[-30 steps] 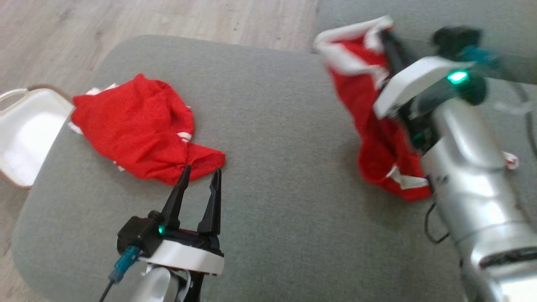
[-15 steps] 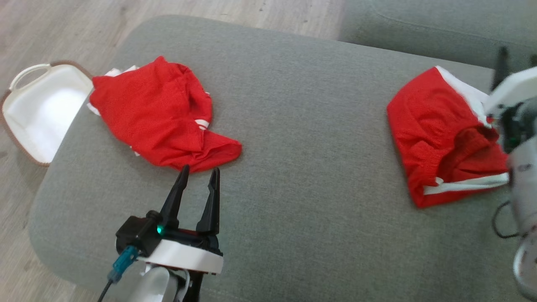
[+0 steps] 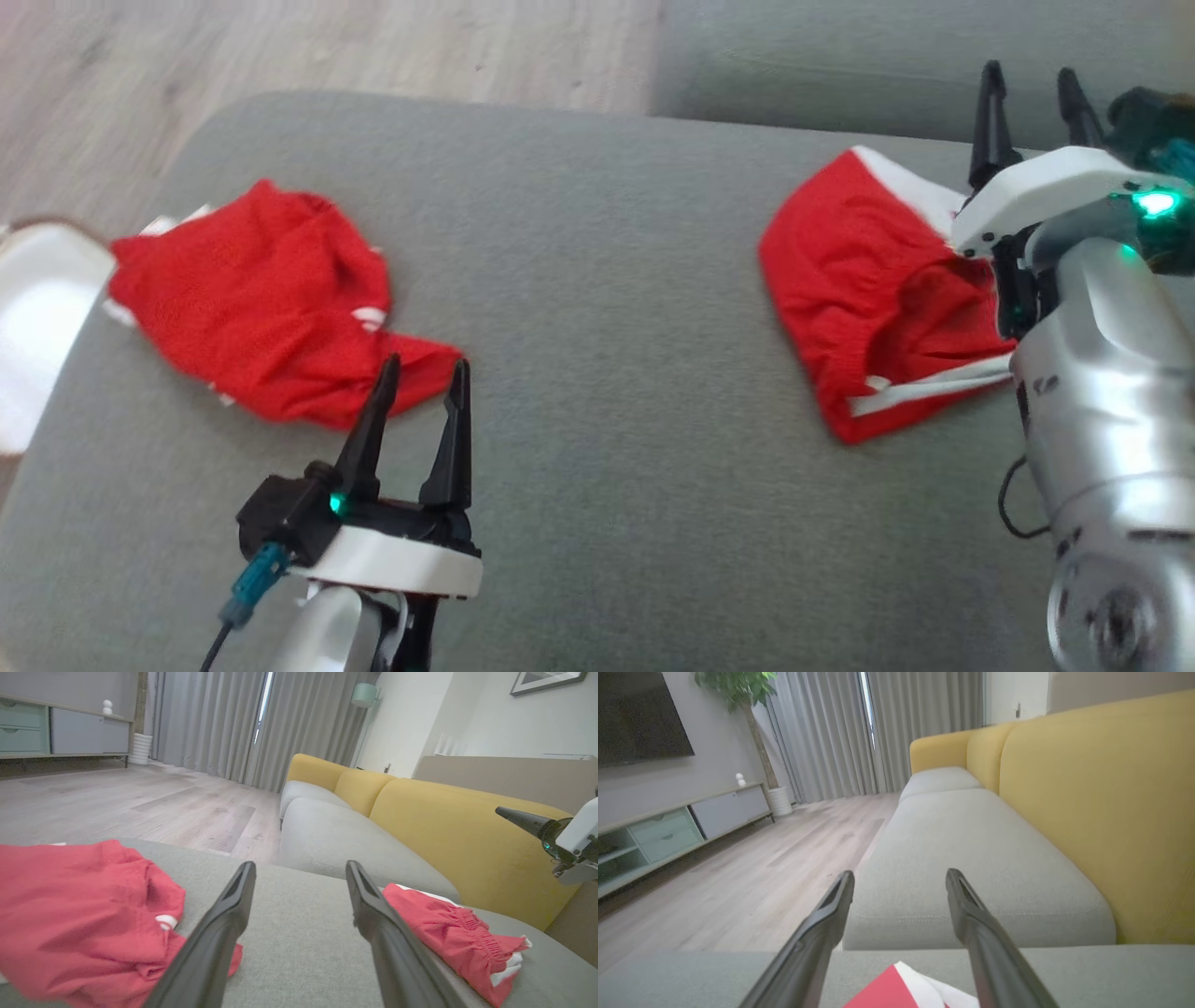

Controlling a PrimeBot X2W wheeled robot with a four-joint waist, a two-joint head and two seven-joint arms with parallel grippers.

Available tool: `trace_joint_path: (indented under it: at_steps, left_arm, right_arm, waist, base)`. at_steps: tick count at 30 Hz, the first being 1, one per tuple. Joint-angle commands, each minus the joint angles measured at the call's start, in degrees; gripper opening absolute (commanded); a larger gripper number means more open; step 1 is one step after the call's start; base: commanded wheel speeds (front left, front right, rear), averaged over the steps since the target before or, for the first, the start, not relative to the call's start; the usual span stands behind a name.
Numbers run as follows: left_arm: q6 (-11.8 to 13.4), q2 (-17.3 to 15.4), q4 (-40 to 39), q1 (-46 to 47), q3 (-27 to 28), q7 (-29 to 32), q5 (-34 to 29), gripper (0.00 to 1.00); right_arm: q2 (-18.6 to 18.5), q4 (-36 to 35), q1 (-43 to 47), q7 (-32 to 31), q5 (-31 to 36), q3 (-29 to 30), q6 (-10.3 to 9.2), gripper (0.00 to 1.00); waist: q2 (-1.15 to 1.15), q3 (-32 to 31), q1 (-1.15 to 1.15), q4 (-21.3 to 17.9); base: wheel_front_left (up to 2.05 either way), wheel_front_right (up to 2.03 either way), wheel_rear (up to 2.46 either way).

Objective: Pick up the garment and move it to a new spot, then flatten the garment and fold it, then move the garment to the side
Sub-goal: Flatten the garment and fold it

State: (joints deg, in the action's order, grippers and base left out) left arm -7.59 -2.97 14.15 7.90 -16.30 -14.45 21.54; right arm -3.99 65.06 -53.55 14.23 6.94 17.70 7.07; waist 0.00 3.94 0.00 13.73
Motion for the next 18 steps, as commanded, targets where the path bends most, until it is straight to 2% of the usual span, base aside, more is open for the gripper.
trace_joint_path:
  at_steps: [1,4,6,8,12,18]
  left_arm:
    - [0.10,-0.09,-2.46,1.74,2.37,-0.55,-0.54,1.00]
    - [0.10,-0.15,-3.04,1.56,2.66,-0.55,-0.84,1.00]
    - [0.10,-0.19,-3.36,1.25,3.12,-0.55,-1.13,1.00]
    - [0.10,-0.18,-3.82,1.02,3.59,-0.55,-1.36,1.00]
    - [0.10,-0.15,-4.81,0.46,4.99,-0.55,-1.49,1.00]
    - [0.10,-0.19,-4.41,-0.36,4.82,-0.55,-2.54,1.00]
  right_arm:
    - [1.03,-5.85,1.09,0.70,-3.55,-4.17,0.42,1.00]
    - [1.08,-15.73,8.17,0.74,-12.64,-12.69,0.42,1.00]
    - [1.09,-22.77,14.36,0.74,-16.24,-16.40,0.42,1.00]
    - [1.10,-29.22,20.37,0.75,-19.06,-17.83,0.42,1.00]
    - [1.10,-39.69,31.08,0.75,-20.32,-20.23,0.42,1.00]
    - [1.11,-47.87,42.55,0.76,-23.07,-20.08,0.42,1.00]
  waist:
    - [0.00,-1.42,0.00,-2.28]
    - [0.00,-2.18,0.00,-3.85]
    - [0.00,-2.61,0.00,-4.95]
    - [0.00,-2.84,0.00,-5.89]
    - [0.00,-3.03,0.00,-7.46]
    - [0.00,-3.09,0.00,-8.73]
  base:
    - [0.00,0.00,0.00]
    - [0.00,0.00,0.00]
    - [0.00,0.00,0.00]
    - [0.00,0.00,0.00]
    - [0.00,0.00,0.00]
    - [0.00,0.00,0.00]
